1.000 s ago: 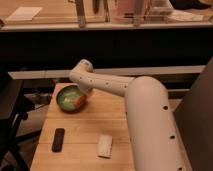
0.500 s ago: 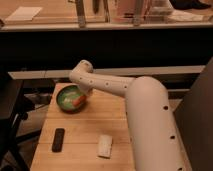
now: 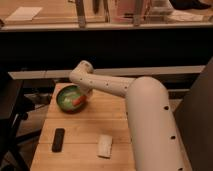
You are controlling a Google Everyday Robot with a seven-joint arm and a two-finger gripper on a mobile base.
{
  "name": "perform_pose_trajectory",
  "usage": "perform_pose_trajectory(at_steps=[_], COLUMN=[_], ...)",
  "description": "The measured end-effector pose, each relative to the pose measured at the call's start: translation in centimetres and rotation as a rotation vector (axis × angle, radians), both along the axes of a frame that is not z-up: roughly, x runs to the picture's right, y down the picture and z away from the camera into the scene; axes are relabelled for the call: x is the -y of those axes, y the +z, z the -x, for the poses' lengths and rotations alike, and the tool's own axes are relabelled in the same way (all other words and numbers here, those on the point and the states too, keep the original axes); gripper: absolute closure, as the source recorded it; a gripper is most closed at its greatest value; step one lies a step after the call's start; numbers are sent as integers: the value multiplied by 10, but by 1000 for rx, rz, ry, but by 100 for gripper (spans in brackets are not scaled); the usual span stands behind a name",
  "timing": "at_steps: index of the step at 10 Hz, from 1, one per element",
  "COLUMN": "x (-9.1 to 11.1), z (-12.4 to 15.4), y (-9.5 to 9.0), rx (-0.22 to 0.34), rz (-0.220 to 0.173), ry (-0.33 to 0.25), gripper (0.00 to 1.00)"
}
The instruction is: Place the pepper in the ceramic bowl
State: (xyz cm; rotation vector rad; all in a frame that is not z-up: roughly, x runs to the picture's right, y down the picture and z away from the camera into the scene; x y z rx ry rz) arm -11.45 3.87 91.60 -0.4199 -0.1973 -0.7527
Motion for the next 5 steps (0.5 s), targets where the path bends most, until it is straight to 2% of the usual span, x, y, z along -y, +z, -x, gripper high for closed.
perform_pose_trajectory(at_steps=[1,2,5], x=[0,0,0], z=[0,0,0], y=[0,0,1], rx=[1,1,3], rz=[-2,-3,-8], ry=[2,4,13], gripper=[26,21,20])
